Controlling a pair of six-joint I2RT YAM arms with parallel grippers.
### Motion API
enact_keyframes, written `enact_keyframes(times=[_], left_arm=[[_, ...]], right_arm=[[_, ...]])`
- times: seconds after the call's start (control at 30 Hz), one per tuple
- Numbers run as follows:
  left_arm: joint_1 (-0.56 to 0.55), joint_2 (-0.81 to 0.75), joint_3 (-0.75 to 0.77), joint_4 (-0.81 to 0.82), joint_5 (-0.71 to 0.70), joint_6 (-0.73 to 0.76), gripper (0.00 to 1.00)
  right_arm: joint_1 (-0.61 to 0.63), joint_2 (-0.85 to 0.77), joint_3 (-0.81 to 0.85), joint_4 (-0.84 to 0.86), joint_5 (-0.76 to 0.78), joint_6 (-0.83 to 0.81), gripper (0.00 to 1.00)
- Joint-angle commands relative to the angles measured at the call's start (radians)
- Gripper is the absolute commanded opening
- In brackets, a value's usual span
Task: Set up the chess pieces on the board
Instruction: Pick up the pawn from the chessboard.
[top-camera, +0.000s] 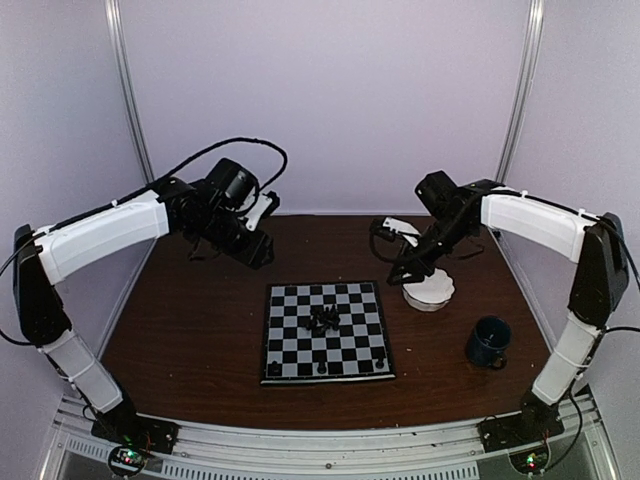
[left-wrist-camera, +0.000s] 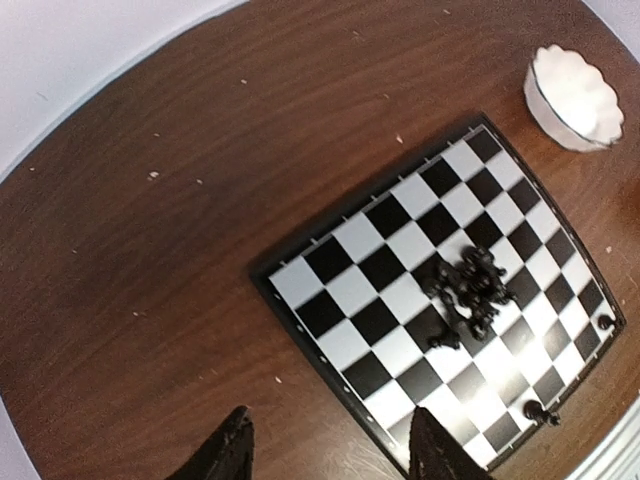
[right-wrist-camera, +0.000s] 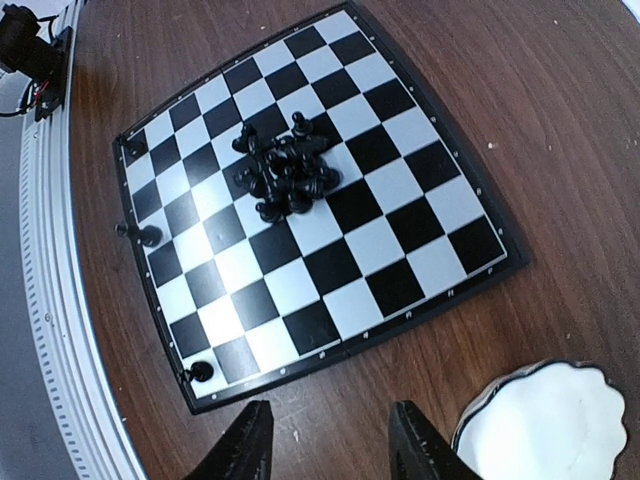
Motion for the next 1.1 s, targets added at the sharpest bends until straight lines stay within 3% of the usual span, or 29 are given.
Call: enact_keyframes(times=[0.0,0.2,0.37,0.53,1.07], left_arm=[[0.115,0.058,0.059,0.121,0.061,0.075,0.53],[0.276,0.051,-0.11,0.336,0.266,-0.052,0.48],[0.293,0.005,-0.175,0.35,0.181,-0.018,0.48],[0.303,-0.036,-0.179,0.354,0.185,-0.022,0.49],[0.319,-0.045,-0.179,0.35,0.211,-0.039,0.49]], right_arm=[[0.098,0.113,0.152,-0.04,0.109,0.014,0.41],[0.21,0.339,0.381,-0.085,0.198,0.037,0.38],[0.277,0.53,0.595,-0.114,0.256,0.071,0.36],[0.304,0.677,0.768,-0.161,0.268,0.1,0.36],[0.334,0.743,0.785,-0.162,0.225,0.101,0.42]])
